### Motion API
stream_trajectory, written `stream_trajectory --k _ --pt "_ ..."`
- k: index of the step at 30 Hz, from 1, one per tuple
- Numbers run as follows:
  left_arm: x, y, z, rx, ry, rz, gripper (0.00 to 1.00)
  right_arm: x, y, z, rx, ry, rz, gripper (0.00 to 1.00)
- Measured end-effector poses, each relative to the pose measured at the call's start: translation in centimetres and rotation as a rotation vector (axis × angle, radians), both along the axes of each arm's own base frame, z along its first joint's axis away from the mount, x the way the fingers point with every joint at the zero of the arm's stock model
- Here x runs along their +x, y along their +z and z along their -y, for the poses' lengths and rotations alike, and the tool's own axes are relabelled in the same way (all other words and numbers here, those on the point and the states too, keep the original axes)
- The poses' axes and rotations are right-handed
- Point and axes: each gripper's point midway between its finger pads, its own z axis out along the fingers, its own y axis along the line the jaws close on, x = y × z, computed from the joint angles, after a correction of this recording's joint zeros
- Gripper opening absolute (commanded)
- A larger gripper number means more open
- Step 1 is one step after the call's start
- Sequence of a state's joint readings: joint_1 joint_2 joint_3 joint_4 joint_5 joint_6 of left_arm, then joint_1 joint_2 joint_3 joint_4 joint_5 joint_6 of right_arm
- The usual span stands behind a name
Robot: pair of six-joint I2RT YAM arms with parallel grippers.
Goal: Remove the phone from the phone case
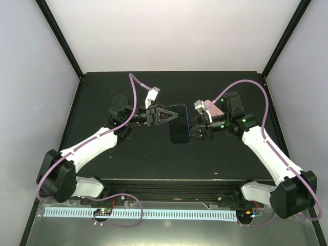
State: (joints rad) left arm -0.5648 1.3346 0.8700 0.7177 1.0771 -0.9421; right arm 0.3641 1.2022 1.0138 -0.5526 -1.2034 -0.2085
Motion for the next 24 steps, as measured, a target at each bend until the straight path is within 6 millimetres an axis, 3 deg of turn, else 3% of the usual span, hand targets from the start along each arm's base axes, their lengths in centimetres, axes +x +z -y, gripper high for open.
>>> stream_trajectory --k 5,11,17,19,21,24 --pt "0.1 0.0 0.0 0.018 0.02 0.011 0.02 0.3 0.6 -0.3 0.031 0.003 -0.043 0.41" --pt "0.9 -0.9 -0.4 0.053 0.066 -0.011 0.01 0.2 -0.1 -0.5 0.024 -0.047 -0.101 0.33" --pt "1.1 -1.5 -0.7 0.08 0.081 -0.017 0.01 -0.8 -0.1 -0.8 0.023 -0.043 -0.174 0.05" --pt "1.2 -1.7 -0.7 0.088 0.085 -0.027 0.04 -0.9 -0.1 -0.9 0.022 -0.047 -0.2 0.01" --pt "1.6 -2.1 -0.9 0.1 0.096 -0.044 0.14 -0.9 -0.4 -0.9 0.02 -0.056 -0.234 0.01" --pt "2.1 -3.0 -1.1 0.127 0.118 -0.061 0.47 -1.0 -1.2 -0.9 0.016 -0.064 -0.273 0.01"
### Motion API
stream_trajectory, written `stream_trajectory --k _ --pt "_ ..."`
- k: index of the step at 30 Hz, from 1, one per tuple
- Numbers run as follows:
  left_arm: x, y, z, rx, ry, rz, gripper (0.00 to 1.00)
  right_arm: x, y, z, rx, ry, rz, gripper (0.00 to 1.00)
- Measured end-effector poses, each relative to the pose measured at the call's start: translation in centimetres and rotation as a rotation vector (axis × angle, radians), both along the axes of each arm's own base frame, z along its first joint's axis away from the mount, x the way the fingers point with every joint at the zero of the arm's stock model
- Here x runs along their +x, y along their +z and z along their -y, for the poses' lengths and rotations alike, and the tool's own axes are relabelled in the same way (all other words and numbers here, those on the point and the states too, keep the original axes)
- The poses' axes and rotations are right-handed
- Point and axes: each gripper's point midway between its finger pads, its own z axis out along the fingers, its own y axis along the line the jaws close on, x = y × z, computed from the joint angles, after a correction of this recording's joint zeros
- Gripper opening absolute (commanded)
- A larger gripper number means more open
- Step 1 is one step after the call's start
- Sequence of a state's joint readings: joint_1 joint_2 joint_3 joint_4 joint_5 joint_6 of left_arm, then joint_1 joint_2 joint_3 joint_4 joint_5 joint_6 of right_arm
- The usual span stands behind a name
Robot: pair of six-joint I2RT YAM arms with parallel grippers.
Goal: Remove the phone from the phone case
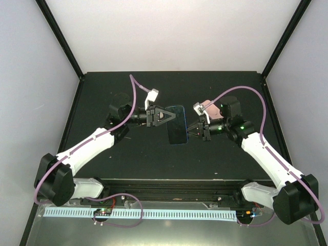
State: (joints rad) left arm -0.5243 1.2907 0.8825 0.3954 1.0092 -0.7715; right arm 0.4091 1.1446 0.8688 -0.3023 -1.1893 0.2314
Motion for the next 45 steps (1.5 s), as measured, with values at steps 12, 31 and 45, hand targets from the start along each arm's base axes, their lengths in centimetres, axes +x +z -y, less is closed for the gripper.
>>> stream_trajectory --k 12,31,45 --pt "8.6 -3.0 -8.4 0.386 0.644 0.066 0.72 3.1 -9.2 3.5 -0.198 -0.424 -0.037 0.01" --pt "-2.2 -12.1 -0.1 0.787 0.577 0.488 0.68 6.4 -13.6 7.3 -0.353 -0.636 -0.035 0.01" --pt "-3.8 -14.4 3.3 0.886 0.645 0.562 0.6 5.6 -18.5 7.1 -0.44 -0.573 -0.235 0.01"
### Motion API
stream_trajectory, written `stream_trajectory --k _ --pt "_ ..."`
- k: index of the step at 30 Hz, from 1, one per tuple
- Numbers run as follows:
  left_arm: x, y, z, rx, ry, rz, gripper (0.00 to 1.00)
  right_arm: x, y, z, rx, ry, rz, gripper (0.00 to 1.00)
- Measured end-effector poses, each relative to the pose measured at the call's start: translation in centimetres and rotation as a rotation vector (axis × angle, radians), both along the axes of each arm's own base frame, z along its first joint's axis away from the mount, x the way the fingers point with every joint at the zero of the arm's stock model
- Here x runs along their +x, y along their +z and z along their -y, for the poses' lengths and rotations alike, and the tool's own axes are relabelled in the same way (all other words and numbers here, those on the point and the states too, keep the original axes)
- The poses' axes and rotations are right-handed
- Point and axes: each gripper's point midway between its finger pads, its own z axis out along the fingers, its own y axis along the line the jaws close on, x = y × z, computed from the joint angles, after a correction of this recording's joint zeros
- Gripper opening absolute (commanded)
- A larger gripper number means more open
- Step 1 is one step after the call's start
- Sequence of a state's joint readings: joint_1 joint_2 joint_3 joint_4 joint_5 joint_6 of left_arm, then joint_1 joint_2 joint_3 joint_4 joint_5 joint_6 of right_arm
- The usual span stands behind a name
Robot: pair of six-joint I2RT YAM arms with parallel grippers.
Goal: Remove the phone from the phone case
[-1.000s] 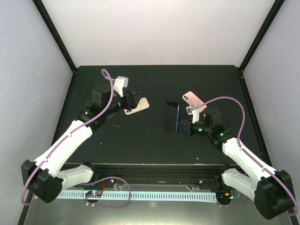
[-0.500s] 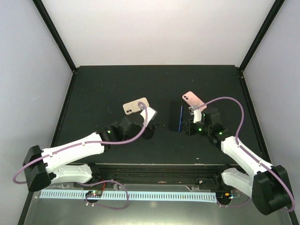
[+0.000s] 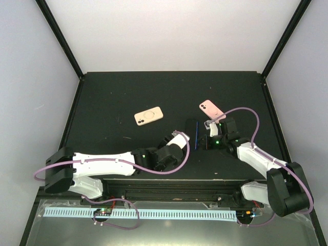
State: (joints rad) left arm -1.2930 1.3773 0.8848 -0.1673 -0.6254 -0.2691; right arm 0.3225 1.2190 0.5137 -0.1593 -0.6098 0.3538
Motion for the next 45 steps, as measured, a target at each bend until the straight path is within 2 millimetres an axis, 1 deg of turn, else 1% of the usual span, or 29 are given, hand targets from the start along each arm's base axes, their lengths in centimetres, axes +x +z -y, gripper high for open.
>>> stream_trajectory --k 3,5,8,10,13,18,21,22,25,26,31,35,37,41,45 --pt "-0.3 -0.4 0.1 0.014 0.019 0.016 0.66 -0.2 0.0 -0.3 0.026 0.005 -0.021 0.01" --pt "-0.4 -0.5 0.2 0.026 0.03 0.035 0.68 -0.1 0.1 -0.4 0.039 -0.006 -0.017 0.01" --pt "-0.1 -1.0 0.9 0.059 0.04 0.069 0.7 -0.4 -0.2 0.1 0.04 -0.052 -0.023 0.01" --pt "0.3 -1.6 1.6 0.083 0.045 0.09 0.71 -0.7 -0.5 0.3 0.043 -0.072 -0.041 0.01" --pt "0.7 -3.1 2.5 0.112 0.047 0.107 0.71 -0.7 -0.7 0.5 0.041 -0.092 -0.058 0.01" --pt "0.9 -3.9 3.4 0.086 0.026 0.148 0.75 -0.9 -1.4 1.0 0.002 -0.103 -0.093 0.01" --pt "1.1 -4.8 4.3 0.081 0.006 0.168 0.87 -1.0 -1.6 1.0 -0.006 -0.102 -0.106 0.01" --pt "1.1 -5.3 4.7 0.086 -0.001 0.167 0.87 -1.0 -1.7 1.0 -0.007 -0.102 -0.109 0.01" --pt "1.2 -7.0 5.8 0.123 -0.018 0.16 0.87 -0.8 -1.9 0.9 -0.005 -0.106 -0.114 0.01" --pt "1.3 -7.2 6.1 0.127 -0.02 0.159 0.87 -0.8 -2.1 0.9 -0.007 -0.107 -0.119 0.01" --pt "1.2 -7.5 6.6 0.107 -0.029 0.154 0.83 -0.9 -3.8 1.1 -0.034 -0.114 -0.173 0.01" --pt "1.0 -8.2 6.9 0.099 -0.05 0.138 0.81 -0.5 -4.2 1.0 -0.037 -0.116 -0.197 0.01" --pt "1.0 -8.6 6.9 0.098 -0.059 0.129 0.8 -0.3 -4.1 0.8 -0.038 -0.113 -0.208 0.01" --pt "1.2 -9.6 6.2 0.097 -0.061 0.111 0.77 -0.1 -3.9 0.4 -0.035 -0.094 -0.229 0.01" --pt "2.0 -9.7 5.7 0.092 -0.039 0.107 0.76 -0.1 -3.7 -0.1 -0.025 -0.053 -0.25 0.01"
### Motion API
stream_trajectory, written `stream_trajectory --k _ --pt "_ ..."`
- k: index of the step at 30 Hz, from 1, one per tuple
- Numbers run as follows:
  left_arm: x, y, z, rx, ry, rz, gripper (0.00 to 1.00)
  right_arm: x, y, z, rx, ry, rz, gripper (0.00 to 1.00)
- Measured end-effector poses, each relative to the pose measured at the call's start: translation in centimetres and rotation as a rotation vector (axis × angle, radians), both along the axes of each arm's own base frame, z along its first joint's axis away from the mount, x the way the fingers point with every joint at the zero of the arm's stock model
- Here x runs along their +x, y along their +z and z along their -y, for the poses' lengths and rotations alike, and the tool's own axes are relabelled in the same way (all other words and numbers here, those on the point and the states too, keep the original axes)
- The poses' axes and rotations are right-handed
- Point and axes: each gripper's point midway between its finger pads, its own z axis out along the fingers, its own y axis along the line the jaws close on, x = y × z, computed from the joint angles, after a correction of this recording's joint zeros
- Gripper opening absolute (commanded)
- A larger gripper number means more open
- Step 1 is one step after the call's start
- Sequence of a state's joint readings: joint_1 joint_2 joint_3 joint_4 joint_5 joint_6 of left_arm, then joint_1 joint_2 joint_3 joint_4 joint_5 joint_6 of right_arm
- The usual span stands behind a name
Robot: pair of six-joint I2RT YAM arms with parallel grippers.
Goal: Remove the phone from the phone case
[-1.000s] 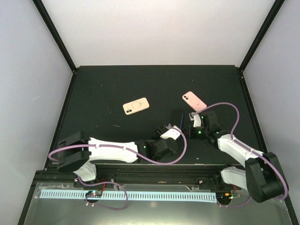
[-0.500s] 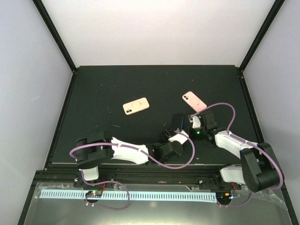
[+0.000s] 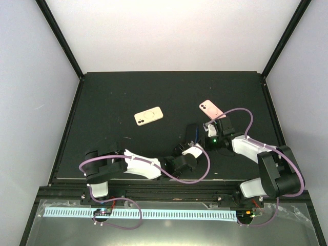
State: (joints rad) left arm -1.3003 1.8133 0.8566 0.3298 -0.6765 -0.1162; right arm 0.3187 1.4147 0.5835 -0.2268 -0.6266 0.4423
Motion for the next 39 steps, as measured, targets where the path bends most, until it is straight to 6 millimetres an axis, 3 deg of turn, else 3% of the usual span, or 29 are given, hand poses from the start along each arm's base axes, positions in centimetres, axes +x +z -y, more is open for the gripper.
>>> stream_trajectory --k 11,17,26,30,35,39 --pt "0.4 -0.7 -0.9 -0.004 0.018 -0.014 0.74 0.1 -0.5 -2.3 0.076 0.126 -0.151 0.01" --pt "0.6 -0.6 -1.2 -0.024 0.052 -0.012 0.7 0.1 0.4 -2.7 0.096 0.176 -0.159 0.01" --pt "0.4 -0.4 -2.0 -0.091 0.051 -0.022 0.84 -0.9 0.6 -3.0 0.13 0.211 -0.203 0.01" --pt "0.5 -0.2 -2.8 -0.138 0.067 -0.046 0.85 -0.1 0.2 -1.1 -0.007 0.108 -0.148 0.01" --pt "0.9 0.5 -5.7 -0.202 0.106 -0.038 0.82 0.8 1.8 1.8 -0.125 -0.033 -0.082 0.01" --pt "1.2 1.1 -5.5 -0.246 0.095 -0.041 0.74 0.0 1.6 3.0 -0.168 -0.099 -0.105 0.01"
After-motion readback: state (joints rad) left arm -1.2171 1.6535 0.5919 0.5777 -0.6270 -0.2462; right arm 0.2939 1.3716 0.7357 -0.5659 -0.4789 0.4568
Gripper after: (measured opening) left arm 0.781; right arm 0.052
